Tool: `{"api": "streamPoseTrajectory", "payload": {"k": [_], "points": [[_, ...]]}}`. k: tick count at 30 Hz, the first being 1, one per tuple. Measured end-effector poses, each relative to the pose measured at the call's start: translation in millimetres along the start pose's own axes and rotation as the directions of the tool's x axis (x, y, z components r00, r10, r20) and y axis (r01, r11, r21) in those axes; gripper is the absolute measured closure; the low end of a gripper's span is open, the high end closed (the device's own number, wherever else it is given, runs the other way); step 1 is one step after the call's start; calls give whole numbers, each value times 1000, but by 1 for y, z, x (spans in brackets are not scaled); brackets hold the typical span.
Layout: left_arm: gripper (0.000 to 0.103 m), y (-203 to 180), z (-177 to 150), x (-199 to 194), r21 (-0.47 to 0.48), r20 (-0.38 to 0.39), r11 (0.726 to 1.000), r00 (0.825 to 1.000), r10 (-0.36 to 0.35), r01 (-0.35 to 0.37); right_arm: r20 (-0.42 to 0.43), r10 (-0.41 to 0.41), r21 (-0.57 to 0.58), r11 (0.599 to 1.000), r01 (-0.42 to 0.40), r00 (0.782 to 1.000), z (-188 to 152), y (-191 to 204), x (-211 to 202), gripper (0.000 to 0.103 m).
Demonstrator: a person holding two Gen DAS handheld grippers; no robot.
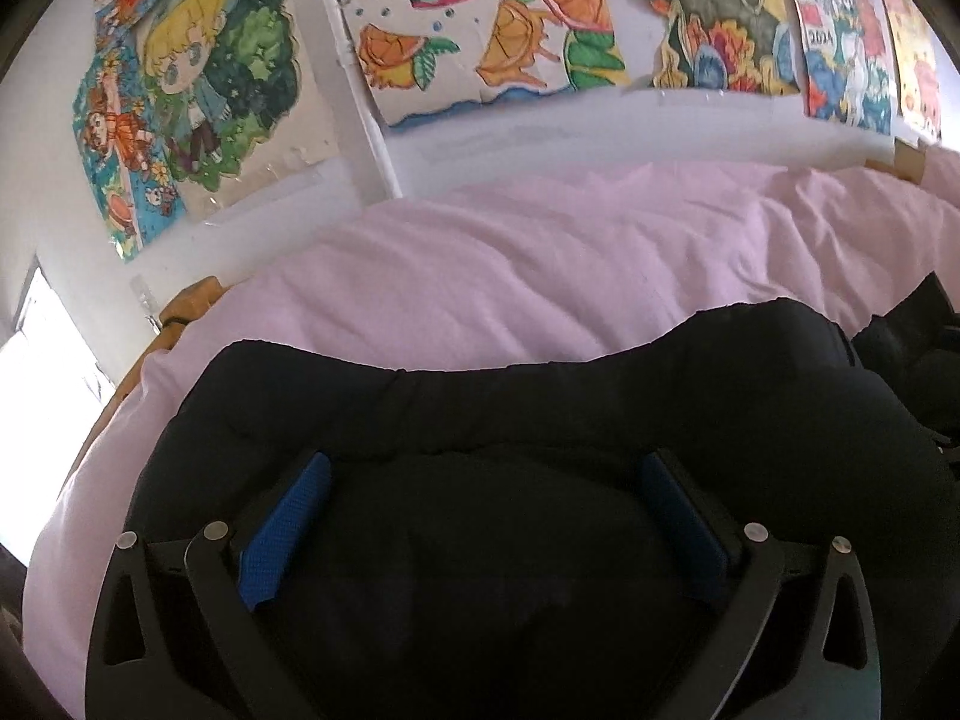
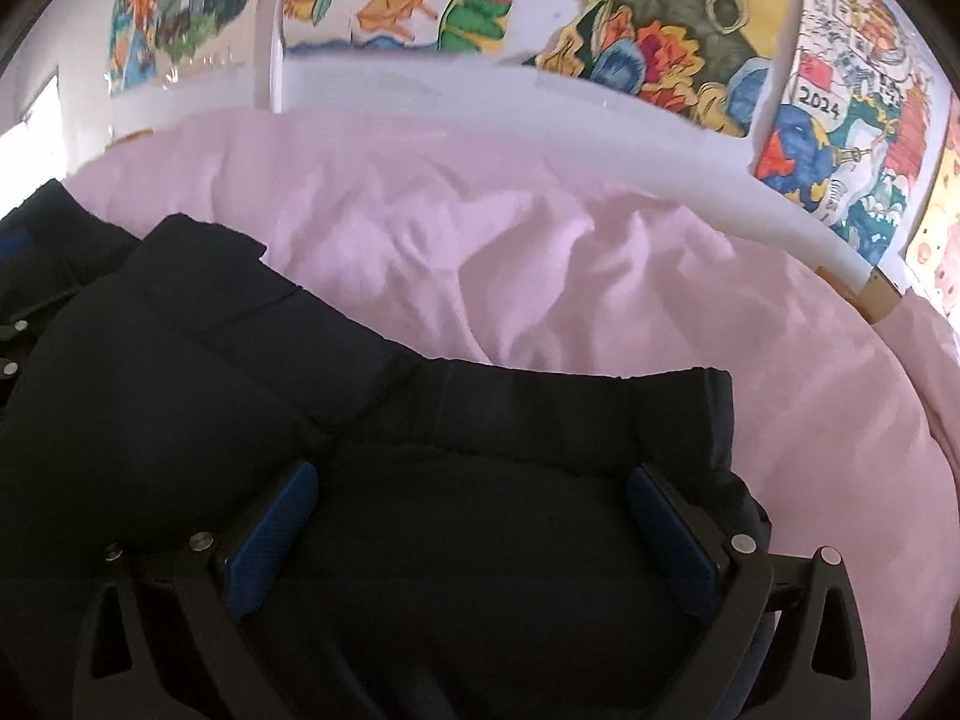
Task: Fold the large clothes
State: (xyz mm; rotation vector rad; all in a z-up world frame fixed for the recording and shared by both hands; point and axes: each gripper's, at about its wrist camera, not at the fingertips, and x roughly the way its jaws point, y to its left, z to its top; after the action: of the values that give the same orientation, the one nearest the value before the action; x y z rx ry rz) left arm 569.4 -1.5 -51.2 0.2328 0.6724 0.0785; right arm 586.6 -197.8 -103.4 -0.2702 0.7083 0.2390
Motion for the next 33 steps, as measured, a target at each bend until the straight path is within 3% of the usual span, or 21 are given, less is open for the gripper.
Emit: {"api": "streamPoseTrajectory", "payload": {"k": [11, 19, 33], "points": [[1, -8, -4, 13, 33, 4, 998, 999, 48, -48, -3, -18, 5, 1000, 18, 1000, -2, 1, 15, 0], [1, -8, -5, -8, 35, 42, 998, 997, 59, -60, 50, 13, 50, 999, -15, 999, -5, -10, -11, 0], [1, -7, -9, -24, 17, 63, 998, 996, 67, -68, 60, 104, 143, 983, -112, 993, -14, -32, -51, 0]]}}
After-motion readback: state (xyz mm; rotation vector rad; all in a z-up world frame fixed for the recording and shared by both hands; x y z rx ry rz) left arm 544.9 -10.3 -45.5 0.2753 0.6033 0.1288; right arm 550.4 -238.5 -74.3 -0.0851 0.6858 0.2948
